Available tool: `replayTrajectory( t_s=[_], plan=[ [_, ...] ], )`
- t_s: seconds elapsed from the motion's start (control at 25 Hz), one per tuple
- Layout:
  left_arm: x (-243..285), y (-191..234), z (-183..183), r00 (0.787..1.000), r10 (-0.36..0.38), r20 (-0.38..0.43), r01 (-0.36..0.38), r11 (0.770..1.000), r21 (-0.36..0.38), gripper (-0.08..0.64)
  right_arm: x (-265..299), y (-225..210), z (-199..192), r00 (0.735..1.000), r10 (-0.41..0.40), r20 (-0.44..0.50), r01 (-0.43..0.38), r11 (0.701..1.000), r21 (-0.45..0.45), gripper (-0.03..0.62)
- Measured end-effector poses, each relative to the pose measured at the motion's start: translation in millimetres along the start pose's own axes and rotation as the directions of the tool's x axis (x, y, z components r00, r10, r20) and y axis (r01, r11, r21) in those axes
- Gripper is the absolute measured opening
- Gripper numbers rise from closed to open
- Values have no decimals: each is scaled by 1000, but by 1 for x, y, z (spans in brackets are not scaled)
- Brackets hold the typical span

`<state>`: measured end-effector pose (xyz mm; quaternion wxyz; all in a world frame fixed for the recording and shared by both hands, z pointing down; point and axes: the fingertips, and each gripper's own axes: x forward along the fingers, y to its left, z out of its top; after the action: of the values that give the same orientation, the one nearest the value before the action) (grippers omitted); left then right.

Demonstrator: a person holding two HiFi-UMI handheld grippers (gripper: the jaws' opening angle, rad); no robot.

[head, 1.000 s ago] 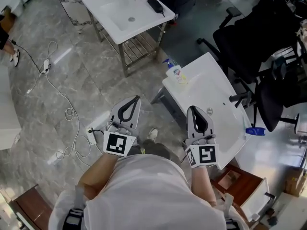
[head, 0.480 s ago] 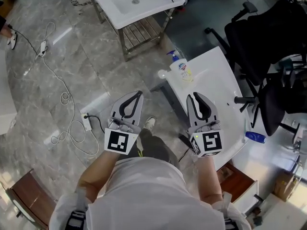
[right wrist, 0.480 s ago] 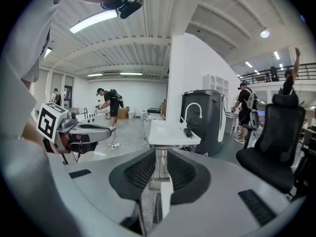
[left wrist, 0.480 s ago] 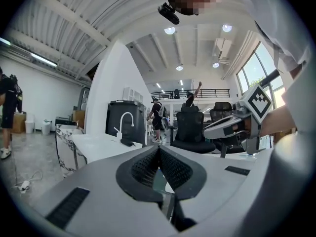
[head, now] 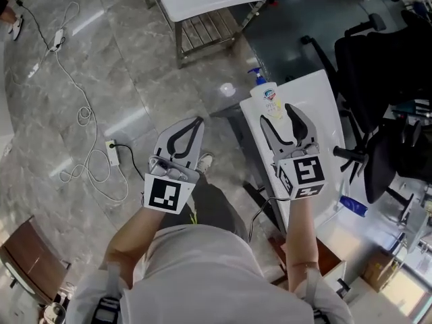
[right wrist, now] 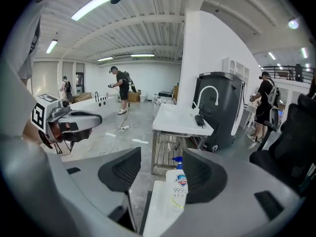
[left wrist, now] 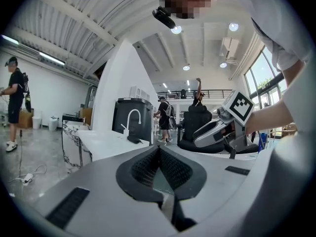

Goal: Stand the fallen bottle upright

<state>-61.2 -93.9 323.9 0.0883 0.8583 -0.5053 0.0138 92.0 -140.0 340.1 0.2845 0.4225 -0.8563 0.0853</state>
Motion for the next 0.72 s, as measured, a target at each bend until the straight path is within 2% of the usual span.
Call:
replayTrajectory(
  t_s=[0.32, 0.36, 0.48, 0.52, 0.72],
  plan=[
    [11, 25, -22, 999, 26, -24, -26, 1000, 5, 17, 53, -17, -16, 993, 41, -115, -36, 999, 40, 266],
    [15, 26, -25, 999, 20, -28, -20, 1000, 20, 17, 60, -20, -19, 991, 41, -130, -35, 998, 43, 267],
    [23, 27, -32, 998, -27, -58, 35, 990, 138, 17, 79, -30, -31, 981, 43, -187, -35, 998, 43, 268],
    [26, 28, -34, 997, -34, -64, 43, 988, 148, 17, 85, -33, -35, 977, 45, -208, -38, 999, 38, 268],
    [35, 33, -46, 998, -31, -60, 38, 992, 120, 17, 114, -42, -50, 949, 78, -305, -68, 997, 44, 268]
  ],
)
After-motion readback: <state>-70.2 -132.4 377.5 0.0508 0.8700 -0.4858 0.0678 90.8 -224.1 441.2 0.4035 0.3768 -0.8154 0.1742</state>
